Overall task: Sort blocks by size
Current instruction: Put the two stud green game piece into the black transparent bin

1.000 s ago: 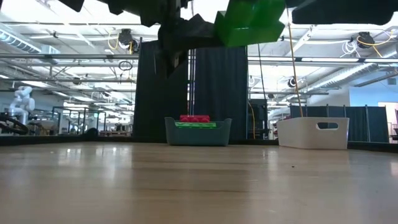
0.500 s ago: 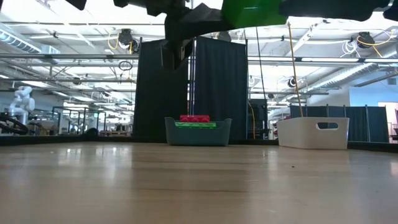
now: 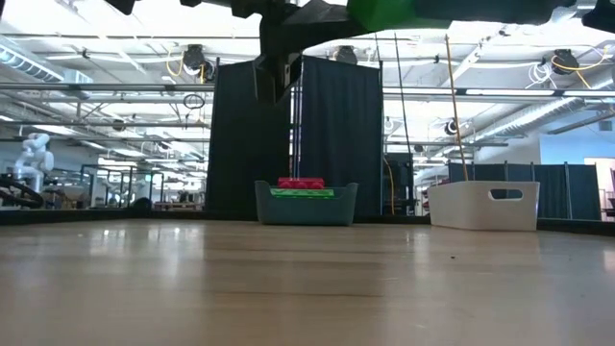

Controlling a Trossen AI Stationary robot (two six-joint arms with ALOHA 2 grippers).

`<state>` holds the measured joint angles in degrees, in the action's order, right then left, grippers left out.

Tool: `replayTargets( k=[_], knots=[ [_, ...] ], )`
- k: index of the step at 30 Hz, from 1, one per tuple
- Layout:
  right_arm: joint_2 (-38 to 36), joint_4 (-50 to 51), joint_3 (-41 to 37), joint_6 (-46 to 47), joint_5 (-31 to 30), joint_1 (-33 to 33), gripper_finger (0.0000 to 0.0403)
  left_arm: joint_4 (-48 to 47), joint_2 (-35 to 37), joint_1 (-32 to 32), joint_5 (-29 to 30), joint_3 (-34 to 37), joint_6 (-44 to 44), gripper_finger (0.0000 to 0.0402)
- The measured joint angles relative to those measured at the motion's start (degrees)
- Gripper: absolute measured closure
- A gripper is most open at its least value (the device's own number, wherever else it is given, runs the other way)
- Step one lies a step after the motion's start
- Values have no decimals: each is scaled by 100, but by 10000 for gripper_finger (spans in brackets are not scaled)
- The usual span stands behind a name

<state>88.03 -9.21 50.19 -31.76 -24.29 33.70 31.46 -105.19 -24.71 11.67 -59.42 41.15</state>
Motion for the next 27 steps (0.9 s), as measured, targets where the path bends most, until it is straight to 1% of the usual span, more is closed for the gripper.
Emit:
replayTargets(
  k=[3,9,13,16,22,27],
  knots=[
    [0,39,0,45,-20,1,278,1,0,0,38,0,-225,240],
    [1,94,1,54,-50,2,277,-116,0,4,117,0,-482,240],
    [0,216,0,38,-447,67,277,-196,0,12,349,0,-554,236],
    [-30,434,0,169,-720,115,277,-236,0,39,425,0,-576,218],
    [-41,821,-7,361,-683,133,277,-230,4,70,493,0,-614,169],
    [-46,1215,-11,643,-758,126,277,-425,9,142,486,-4,-619,160]
  ],
)
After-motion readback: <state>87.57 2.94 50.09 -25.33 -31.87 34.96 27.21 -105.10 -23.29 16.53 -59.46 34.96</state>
